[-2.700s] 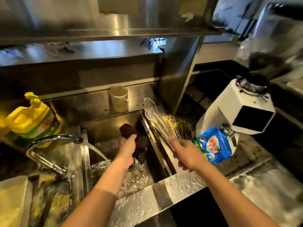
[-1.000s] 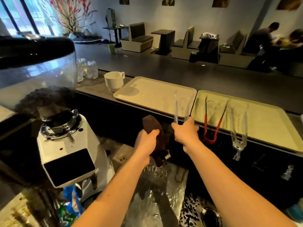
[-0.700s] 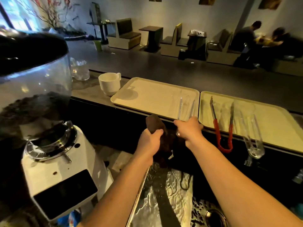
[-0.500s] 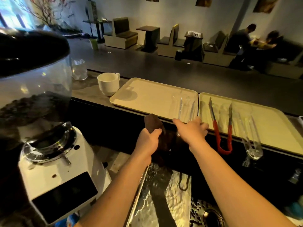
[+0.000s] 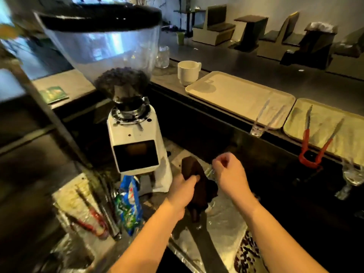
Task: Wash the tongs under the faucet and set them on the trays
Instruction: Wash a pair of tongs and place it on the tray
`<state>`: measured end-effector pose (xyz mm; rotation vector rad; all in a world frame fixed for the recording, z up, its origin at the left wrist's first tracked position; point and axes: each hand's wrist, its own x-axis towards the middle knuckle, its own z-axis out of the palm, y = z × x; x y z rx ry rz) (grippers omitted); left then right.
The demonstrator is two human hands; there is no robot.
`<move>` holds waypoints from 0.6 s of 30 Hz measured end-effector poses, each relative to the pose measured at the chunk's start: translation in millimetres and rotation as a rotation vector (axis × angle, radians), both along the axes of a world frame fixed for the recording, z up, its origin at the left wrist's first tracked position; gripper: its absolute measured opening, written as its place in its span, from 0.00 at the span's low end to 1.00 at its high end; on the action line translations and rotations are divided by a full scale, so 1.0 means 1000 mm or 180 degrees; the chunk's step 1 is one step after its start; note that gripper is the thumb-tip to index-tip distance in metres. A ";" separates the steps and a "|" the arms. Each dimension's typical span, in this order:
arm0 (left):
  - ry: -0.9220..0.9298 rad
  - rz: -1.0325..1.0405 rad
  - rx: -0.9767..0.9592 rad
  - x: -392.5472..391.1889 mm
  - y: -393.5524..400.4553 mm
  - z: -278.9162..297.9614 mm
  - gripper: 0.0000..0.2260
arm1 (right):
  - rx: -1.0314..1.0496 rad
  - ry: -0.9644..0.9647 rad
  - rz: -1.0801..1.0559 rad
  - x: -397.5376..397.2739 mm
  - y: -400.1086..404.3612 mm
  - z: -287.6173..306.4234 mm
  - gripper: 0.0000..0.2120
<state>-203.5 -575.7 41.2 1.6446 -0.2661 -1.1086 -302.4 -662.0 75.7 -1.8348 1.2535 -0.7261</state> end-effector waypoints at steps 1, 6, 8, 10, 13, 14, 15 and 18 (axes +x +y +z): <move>0.0014 0.0144 0.0049 0.000 0.016 -0.005 0.13 | 0.0018 0.0005 0.0171 0.005 0.011 -0.007 0.05; -0.0049 0.0758 0.0166 0.028 0.100 -0.022 0.08 | 0.0468 0.0285 0.1109 0.051 0.065 -0.027 0.03; -0.0059 0.1101 0.0191 0.049 0.136 -0.029 0.05 | 0.0466 0.0303 0.1382 0.076 0.092 -0.034 0.04; -0.0141 0.1350 0.0258 0.070 0.165 -0.035 0.05 | 0.0373 0.0362 0.1540 0.097 0.114 -0.041 0.05; -0.0260 0.1608 0.0501 0.105 0.207 -0.048 0.05 | 0.0331 0.0352 0.1825 0.132 0.147 -0.052 0.05; -0.0247 0.1692 0.0576 0.117 0.218 -0.052 0.04 | 0.0328 0.0394 0.1909 0.145 0.156 -0.058 0.05; -0.0258 0.1759 0.0633 0.129 0.227 -0.056 0.03 | 0.0322 0.0486 0.1959 0.158 0.164 -0.066 0.05; -0.0221 0.1869 0.0688 0.161 0.246 -0.075 0.05 | 0.0255 0.0909 0.1956 0.195 0.184 -0.095 0.05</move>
